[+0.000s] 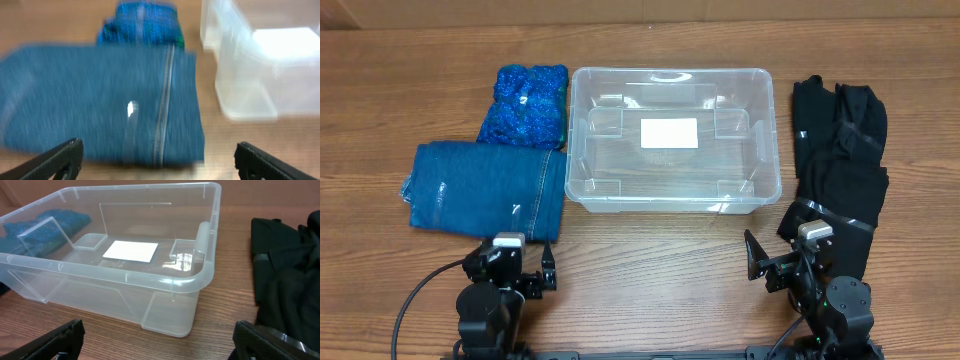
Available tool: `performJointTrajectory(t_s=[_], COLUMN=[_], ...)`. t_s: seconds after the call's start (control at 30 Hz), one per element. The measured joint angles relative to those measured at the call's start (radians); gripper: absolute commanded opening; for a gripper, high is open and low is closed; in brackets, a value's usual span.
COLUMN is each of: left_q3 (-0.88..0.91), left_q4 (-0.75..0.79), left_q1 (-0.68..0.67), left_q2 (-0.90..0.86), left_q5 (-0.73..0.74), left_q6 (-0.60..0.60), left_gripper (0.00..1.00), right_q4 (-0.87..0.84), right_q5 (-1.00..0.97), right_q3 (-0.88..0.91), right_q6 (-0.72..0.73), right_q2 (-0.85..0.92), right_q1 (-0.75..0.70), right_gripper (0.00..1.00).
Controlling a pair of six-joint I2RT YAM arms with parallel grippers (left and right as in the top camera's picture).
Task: Pack container
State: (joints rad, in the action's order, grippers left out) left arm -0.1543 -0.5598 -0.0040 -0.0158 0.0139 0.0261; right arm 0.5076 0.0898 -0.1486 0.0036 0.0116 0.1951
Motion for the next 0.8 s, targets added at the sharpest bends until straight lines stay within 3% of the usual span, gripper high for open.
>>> performJointTrajectory(t_s=[0.17, 0.3, 0.4, 0.57, 0.7, 0.8], left_q3=[0.003, -0.021, -0.226, -0.781, -1.004, -1.105], left_q4=[0.053, 0.053, -0.014, -0.243, -0.355, -0.424], left_q1=[0.0, 0.0, 0.0, 0.0, 0.024, 0.175], left_q2=[0.0, -0.005, -0.139, -0.624, -0.823, -0.98], left_q5=[0.047, 0.09, 0.073, 0.065, -0.046, -0.086], left_q6=[-0.006, -0.114, -0.206, -0.211, -0.188, -0.189], left_gripper=[1.0, 1.0, 1.0, 1.0, 1.0, 1.0], right_q4=[0.0, 0.0, 0.002, 0.0, -0.001, -0.002], right_q5=[0.0, 0.0, 0.0, 0.0, 0.0, 0.0], right_q3=[0.0, 0.0, 0.0, 0.0, 0.0, 0.0], right_q6=[0.0, 0.0, 0.0, 0.0, 0.0, 0.0], right_q2=[0.0, 0.0, 0.0, -0.002, -0.002, -0.002], right_q1=[0.0, 0.0, 0.0, 0.0, 0.0, 0.0], right_gripper=[1.0, 1.0, 1.0, 1.0, 1.0, 1.0])
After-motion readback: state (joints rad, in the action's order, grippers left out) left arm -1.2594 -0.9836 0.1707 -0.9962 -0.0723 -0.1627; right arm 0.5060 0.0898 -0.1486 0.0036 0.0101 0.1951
